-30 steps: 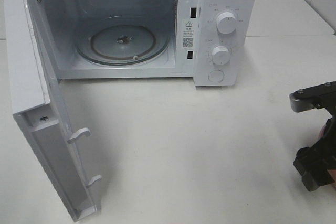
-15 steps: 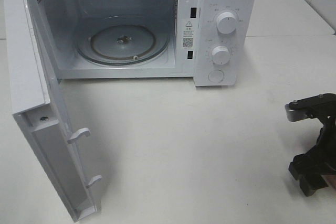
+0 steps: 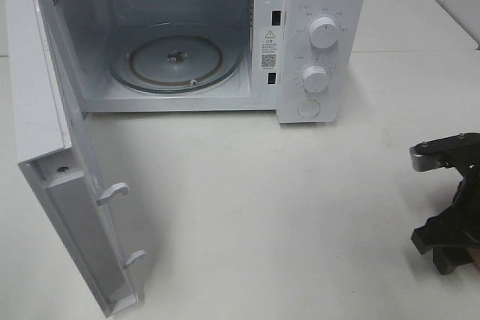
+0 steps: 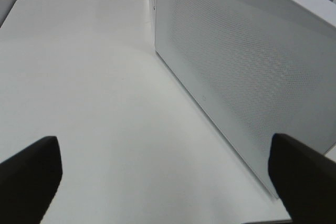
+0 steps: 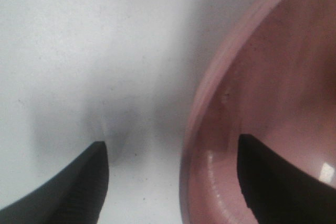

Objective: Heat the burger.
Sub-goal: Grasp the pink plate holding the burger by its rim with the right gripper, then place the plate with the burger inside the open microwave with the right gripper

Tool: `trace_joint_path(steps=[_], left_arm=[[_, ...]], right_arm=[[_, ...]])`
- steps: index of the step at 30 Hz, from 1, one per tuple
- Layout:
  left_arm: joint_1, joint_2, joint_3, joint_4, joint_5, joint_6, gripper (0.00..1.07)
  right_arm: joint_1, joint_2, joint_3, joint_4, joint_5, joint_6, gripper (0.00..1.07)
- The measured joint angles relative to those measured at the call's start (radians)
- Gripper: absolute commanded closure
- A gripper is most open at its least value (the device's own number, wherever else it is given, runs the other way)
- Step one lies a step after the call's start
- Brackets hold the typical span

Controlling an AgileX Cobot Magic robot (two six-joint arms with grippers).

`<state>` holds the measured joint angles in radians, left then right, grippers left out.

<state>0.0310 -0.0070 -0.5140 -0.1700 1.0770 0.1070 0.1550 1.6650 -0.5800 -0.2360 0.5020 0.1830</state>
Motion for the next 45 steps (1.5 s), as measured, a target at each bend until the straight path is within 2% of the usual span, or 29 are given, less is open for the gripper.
trace_joint_path(steps=[3,4,6,7,8,10,12,13,16,18,32,36,45], left_arm=[[0.0,0.0,0.0,0.0,0.0,0.0,0.06],[0.0,0.0,0.0,0.0,0.0,0.0,0.06],[0.0,0.0,0.0,0.0,0.0,0.0,0.06],[0.0,0.0,0.0,0.0,0.0,0.0,0.06],[0.0,0.0,0.0,0.0,0.0,0.0,0.06],[0.0,0.0,0.0,0.0,0.0,0.0,0.06],[0.0,0.0,0.0,0.0,0.0,0.0,0.06],[0.0,0.0,0.0,0.0,0.0,0.0,0.06],[0.0,0.0,0.0,0.0,0.0,0.0,0.06],[0.0,0.0,0.0,0.0,0.0,0.0,0.06],[0.0,0.0,0.0,0.0,0.0,0.0,0.06],[0.0,0.0,0.0,0.0,0.0,0.0,0.06],[0.0,0.0,0.0,0.0,0.0,0.0,0.06]], right_arm=[[0.0,0.0,0.0,0.0,-0.001,0.0,0.45],[0.0,0.0,0.0,0.0,-0.002,0.0,0.5],[0.0,0.0,0.0,-0.001,-0.003,0.003,0.53],[0.0,0.0,0.0,-0.004,-0.003,0.003,0.59],[0.0,0.0,0.0,-0.004,-0.003,0.003,0.59],[0.0,0.018,0.0,-0.014,0.002,0.01,0.73],[0.0,0.029,0.0,-0.015,0.003,0.012,0.76],[0.0,0.04,-0.003,-0.027,0.007,0.02,0.86],[-0.001,0.042,-0.004,-0.033,0.009,0.026,0.9],[-0.002,0.042,-0.007,-0.045,0.013,0.029,1.07],[-0.001,0.04,-0.013,-0.047,0.023,0.055,1.07],[-0.001,0.044,-0.044,-0.043,0.072,0.084,1.07],[0.038,0.0,-0.047,-0.121,0.121,0.18,1.07]])
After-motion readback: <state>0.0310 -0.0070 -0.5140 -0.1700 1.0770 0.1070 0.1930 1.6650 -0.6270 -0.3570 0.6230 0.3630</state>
